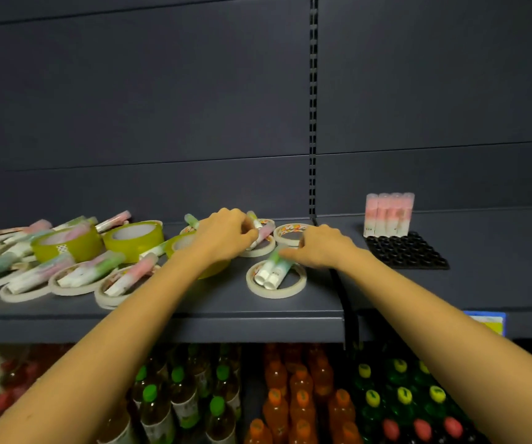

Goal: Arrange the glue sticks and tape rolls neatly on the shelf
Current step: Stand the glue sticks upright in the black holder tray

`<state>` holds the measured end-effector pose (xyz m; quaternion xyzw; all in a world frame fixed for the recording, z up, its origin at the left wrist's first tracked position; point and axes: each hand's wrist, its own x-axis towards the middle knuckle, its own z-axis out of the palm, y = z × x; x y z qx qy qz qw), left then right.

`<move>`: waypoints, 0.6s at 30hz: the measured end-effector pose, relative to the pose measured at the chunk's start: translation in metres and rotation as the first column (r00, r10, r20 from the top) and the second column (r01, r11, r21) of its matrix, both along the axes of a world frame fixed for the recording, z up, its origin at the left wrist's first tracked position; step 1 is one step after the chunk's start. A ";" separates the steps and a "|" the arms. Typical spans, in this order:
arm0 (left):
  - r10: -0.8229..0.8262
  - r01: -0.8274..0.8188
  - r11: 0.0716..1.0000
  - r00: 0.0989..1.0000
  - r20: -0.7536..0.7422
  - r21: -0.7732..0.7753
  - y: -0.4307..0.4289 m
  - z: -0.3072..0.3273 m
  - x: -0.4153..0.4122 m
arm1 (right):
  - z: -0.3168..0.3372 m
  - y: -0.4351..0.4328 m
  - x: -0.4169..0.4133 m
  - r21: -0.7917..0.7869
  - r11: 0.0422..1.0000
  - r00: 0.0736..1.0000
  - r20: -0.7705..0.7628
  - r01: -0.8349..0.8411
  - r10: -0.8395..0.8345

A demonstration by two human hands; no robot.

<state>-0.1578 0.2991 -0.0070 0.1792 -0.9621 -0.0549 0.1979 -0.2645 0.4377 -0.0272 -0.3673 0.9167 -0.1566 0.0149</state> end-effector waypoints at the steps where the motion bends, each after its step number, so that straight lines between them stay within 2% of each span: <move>1: -0.028 0.028 1.000 1.000 0.004 0.000 0.000 -0.002 0.000 | -0.002 -0.001 0.003 -0.009 1.000 1.000 -0.002 0.028 -0.028; 3: -0.064 0.064 0.998 0.998 -0.003 0.005 0.000 -0.006 0.000 | -0.006 -0.004 0.006 -0.040 0.995 0.996 0.011 0.092 -0.092; 5: -0.072 0.071 0.997 0.997 -0.027 -0.019 0.000 -0.009 0.002 | -0.006 -0.006 0.007 -0.114 0.983 0.987 0.097 0.141 -0.130; 7: -0.093 0.092 0.995 0.995 -0.033 -0.034 -0.001 -0.012 0.001 | -0.002 -0.003 0.005 -0.276 0.944 0.960 0.260 0.179 -0.106; 9: -0.122 0.123 0.992 0.992 -0.024 0.025 0.000 -0.013 -0.004 | 0.004 0.004 0.005 -0.456 0.864 0.929 0.368 0.214 -0.036; 12: -0.139 0.136 0.984 0.990 0.017 0.110 0.004 -0.016 -0.015 | 0.014 0.017 0.000 -0.626 0.748 0.950 0.313 0.221 -0.018; 14: -0.123 0.117 0.988 0.991 0.060 0.099 0.008 -0.020 -0.022 | 0.019 0.025 -0.002 -0.687 0.697 0.968 0.248 0.206 -0.041; 18: -0.122 0.110 0.987 0.988 0.095 0.120 0.012 -0.025 -0.031 | 0.024 0.038 -0.002 -0.718 0.665 0.976 0.203 0.206 -0.083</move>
